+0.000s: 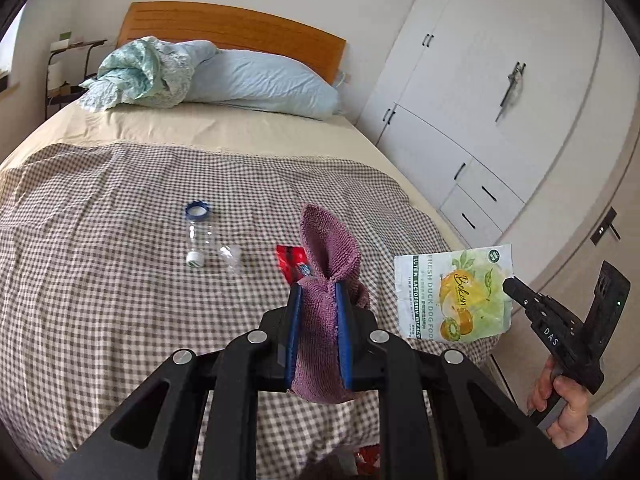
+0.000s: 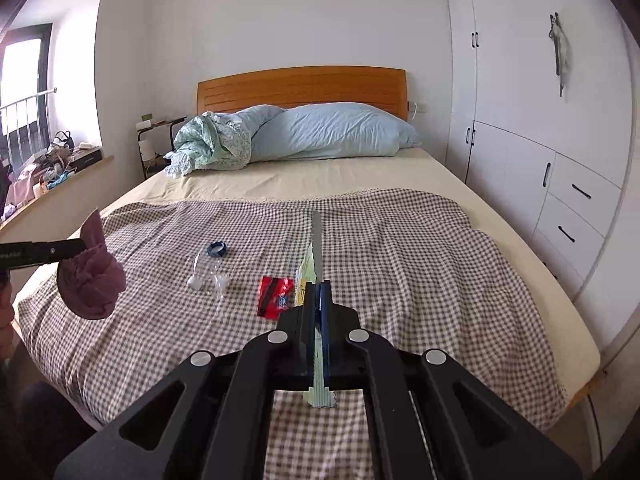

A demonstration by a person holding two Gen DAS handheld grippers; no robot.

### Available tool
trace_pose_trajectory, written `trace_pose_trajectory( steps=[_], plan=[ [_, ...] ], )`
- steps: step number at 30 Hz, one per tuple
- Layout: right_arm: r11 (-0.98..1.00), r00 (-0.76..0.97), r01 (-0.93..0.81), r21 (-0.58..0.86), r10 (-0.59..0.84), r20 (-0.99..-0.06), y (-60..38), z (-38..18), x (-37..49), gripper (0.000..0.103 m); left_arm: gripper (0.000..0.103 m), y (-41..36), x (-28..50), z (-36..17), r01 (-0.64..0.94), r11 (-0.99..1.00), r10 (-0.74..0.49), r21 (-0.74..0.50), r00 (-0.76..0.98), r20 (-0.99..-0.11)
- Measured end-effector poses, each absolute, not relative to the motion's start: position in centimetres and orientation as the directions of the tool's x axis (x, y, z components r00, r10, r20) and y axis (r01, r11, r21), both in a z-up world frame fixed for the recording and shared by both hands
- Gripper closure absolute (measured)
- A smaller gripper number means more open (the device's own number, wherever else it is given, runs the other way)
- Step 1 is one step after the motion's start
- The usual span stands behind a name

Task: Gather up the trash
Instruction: 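Carry the pink cloth and green snack bag with both tools to the bin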

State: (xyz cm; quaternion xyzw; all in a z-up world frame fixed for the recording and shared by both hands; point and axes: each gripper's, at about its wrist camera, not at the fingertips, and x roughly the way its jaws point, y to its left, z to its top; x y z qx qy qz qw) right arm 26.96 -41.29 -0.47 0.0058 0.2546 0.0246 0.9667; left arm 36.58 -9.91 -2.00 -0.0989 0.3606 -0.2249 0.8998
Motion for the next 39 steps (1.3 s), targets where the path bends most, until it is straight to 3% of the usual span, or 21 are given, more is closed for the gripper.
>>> trace_pose_trajectory(
  steps=[8, 17, 29, 39],
  plan=[
    [1.0, 0.853, 0.0, -0.021, -0.011, -0.523, -45.3, -3.4, 16.1, 0.101, 0.089, -20.9, 31.7, -6.2, 0.478, 0.822, -0.536, -0.309, 0.468, -0.702],
    [0.996, 0.787, 0.06, -0.063, -0.087, -0.61, -48.5, -11.0, 8.9, 0.101, 0.089, -31.0, 27.0, -13.2, 0.593, 0.768, -0.489, -0.241, 0.3, -0.819],
    [0.994, 0.615, 0.051, -0.092, -0.104, -0.781, -52.0, -28.8, 9.1, 0.1, 0.089, -38.7, 24.3, -20.5, 0.678, 0.719, -0.36, -0.151, 0.176, -0.916],
    [0.987, 0.572, 0.042, -0.154, -0.15, -0.807, -51.7, -34.9, 10.0, 0.1, 0.089, -43.5, 24.0, -26.4, 0.735, 0.67, -0.249, -0.107, 0.086, -0.965]
  ],
)
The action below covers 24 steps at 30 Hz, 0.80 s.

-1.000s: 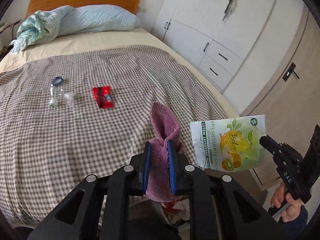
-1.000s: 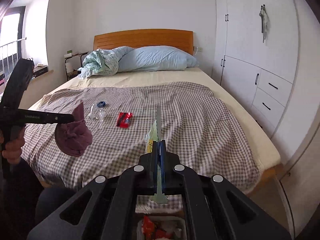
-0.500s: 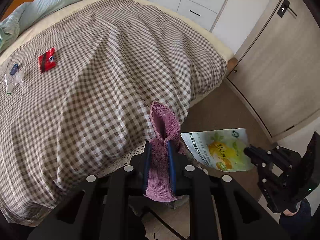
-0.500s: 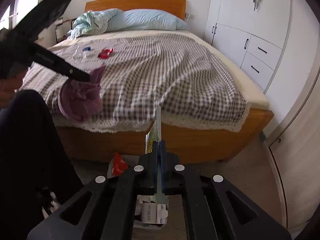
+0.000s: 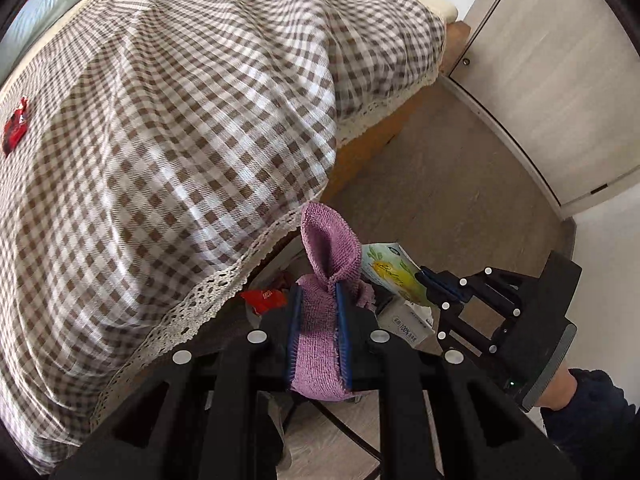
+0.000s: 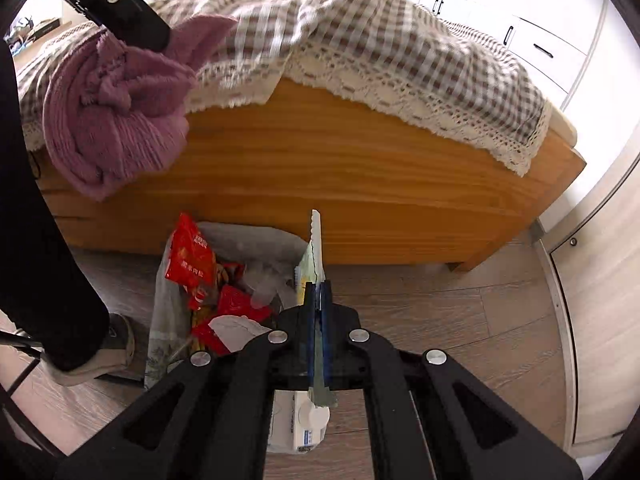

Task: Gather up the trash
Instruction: 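Carry the pink cloth and green snack bag with both tools to the bin, then open both tools dropping the pink cloth and snack bag into the bin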

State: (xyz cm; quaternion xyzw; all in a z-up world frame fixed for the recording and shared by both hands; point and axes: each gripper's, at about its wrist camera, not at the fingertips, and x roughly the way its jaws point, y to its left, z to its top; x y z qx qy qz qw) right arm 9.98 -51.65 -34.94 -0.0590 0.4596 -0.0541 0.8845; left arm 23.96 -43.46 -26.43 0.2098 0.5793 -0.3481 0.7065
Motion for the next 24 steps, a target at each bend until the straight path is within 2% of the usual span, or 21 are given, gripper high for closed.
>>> trace_pose_trajectory(
  steps=[8, 14, 18, 20, 24],
  plan=[
    [0.977, 0.553, 0.146, -0.152, -0.209, -0.807, -52.0, -38.9, 10.4, 0.1, 0.089, -45.2, 23.5, -29.0, 0.764, 0.642, -0.189, -0.064, 0.077, -0.979],
    [0.984, 0.523, 0.127, -0.124, -0.172, -0.835, -50.9, -41.8, 11.0, 0.1, 0.089, -47.1, 23.4, -31.0, 0.768, 0.638, -0.154, -0.048, 0.066, -0.986],
    [0.979, 0.461, 0.199, -0.049, -0.137, -0.877, -52.9, -44.1, 12.1, 0.1, 0.089, -47.8, 22.9, -32.5, 0.774, 0.633, -0.125, -0.028, 0.066, -0.99],
    [0.966, 0.473, 0.258, 0.031, -0.098, -0.876, -54.3, -43.5, 11.8, 0.099, 0.089, -48.1, 22.7, -33.3, 0.778, 0.628, -0.105, -0.012, 0.069, -0.992],
    [0.95, 0.498, 0.308, 0.049, -0.117, -0.859, -56.2, -41.4, 11.2, 0.099, 0.089, -48.6, 22.5, -34.4, 0.785, 0.619, -0.084, 0.007, 0.075, -0.994]
  ],
)
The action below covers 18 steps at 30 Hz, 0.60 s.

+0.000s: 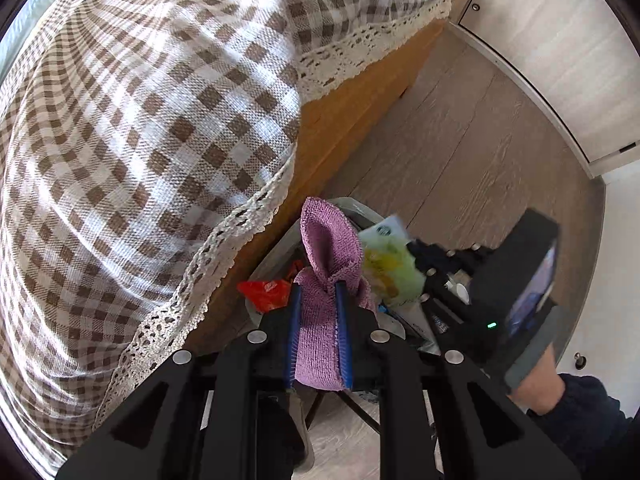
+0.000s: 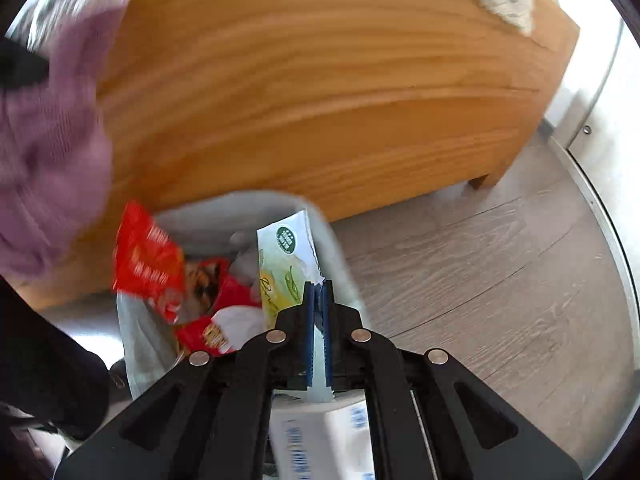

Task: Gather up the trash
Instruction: 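Open both tools dropping the pink cloth and snack bag into the bin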

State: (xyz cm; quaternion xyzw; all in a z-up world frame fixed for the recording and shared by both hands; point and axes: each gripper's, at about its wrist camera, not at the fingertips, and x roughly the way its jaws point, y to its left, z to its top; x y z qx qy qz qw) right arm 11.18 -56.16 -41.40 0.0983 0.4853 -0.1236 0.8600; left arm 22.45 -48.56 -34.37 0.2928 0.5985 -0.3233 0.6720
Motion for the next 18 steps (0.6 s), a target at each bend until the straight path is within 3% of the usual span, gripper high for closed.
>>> trace_pose_trajectory(
  steps=[6, 8, 10, 11, 12, 18],
  plan=[
    [0.972, 0.437, 0.229, -0.058, -0.155, -0.886, -55.5, -42.8, 12.3, 0.096, 0.088, -50.3, 22.4, -35.8, 0.786, 0.618, -0.062, 0.019, 0.072, -0.995],
    [0.979, 0.421, 0.202, -0.029, -0.114, -0.9, -54.6, -42.9, 12.4, 0.095, 0.086, -50.4, 22.3, -36.9, 0.787, 0.616, -0.034, 0.029, 0.062, -0.997],
    [0.983, 0.422, 0.183, 0.024, -0.057, -0.905, -54.5, -42.3, 11.9, 0.082, 0.086, -50.7, 22.0, -37.8, 0.794, 0.607, -0.006, 0.032, 0.045, -0.999],
    [0.984, 0.429, 0.172, 0.043, -0.035, -0.903, -54.3, -41.9, 11.6, 0.059, 0.086, -51.1, 22.0, -38.2, 0.796, 0.604, 0.004, 0.034, 0.04, -0.999],
    [0.985, 0.441, 0.161, 0.057, -0.021, -0.897, -54.2, -41.7, 11.3, 0.044, 0.086, -51.4, 21.9, -38.5, 0.8, 0.598, 0.011, 0.038, 0.04, -0.999],
    [0.979, 0.497, 0.146, 0.145, 0.054, -0.866, -54.2, -38.9, 9.3, 0.044, 0.086, -52.4, 22.0, -39.6, 0.8, 0.597, 0.027, 0.063, 0.059, -0.998]
  ],
)
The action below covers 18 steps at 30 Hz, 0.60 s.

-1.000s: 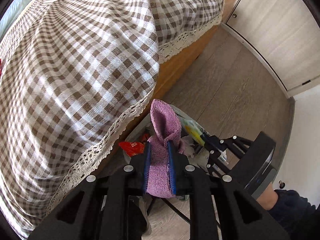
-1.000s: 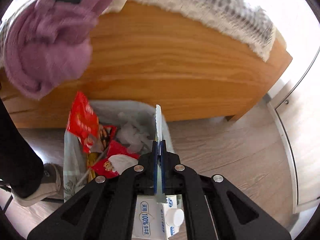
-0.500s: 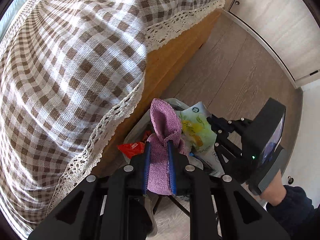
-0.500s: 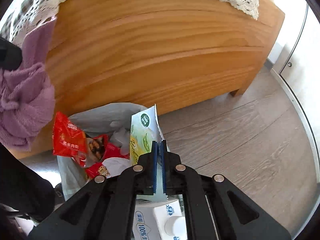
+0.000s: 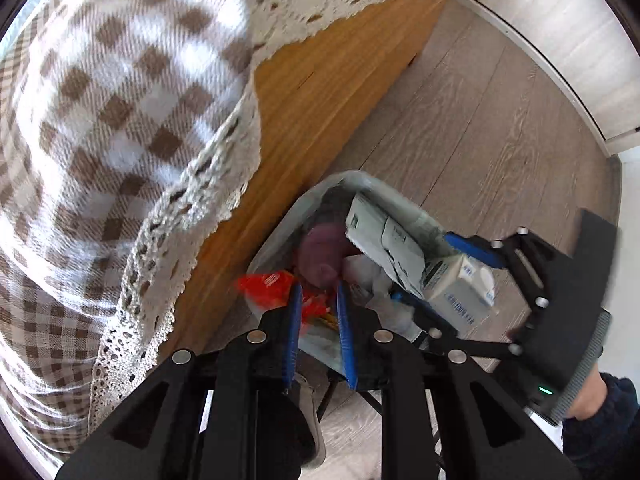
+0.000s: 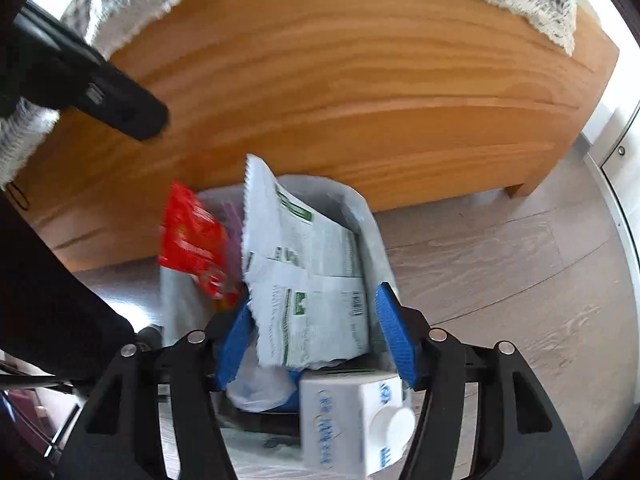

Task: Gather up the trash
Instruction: 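Open both tools dropping the pink cloth and snack bag into the bin, then move both open tools back over the bottle and wrapper on the bed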

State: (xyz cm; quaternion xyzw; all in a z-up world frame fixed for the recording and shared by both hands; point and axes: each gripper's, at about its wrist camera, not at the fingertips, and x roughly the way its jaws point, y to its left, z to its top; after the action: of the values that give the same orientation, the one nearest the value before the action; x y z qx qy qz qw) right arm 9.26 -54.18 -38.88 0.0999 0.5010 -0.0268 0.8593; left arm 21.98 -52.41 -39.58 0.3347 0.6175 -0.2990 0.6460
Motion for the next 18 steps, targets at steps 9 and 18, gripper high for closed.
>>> trace_pose_trajectory(
  steps=[9, 18],
  plan=[
    [0.95, 0.563, 0.184, 0.251, 0.107, -0.82, -54.3, -34.6, 7.1, 0.044, 0.086, -52.5, 22.1, -38.3, 0.784, 0.621, -0.033, -0.008, 0.016, -0.999],
    [0.938, 0.513, 0.229, 0.261, 0.112, -0.851, -54.7, -34.7, 7.9, 0.048, 0.07, -49.6, 22.1, -35.1, 0.778, 0.626, -0.088, -0.052, 0.004, -0.996]
  ],
)
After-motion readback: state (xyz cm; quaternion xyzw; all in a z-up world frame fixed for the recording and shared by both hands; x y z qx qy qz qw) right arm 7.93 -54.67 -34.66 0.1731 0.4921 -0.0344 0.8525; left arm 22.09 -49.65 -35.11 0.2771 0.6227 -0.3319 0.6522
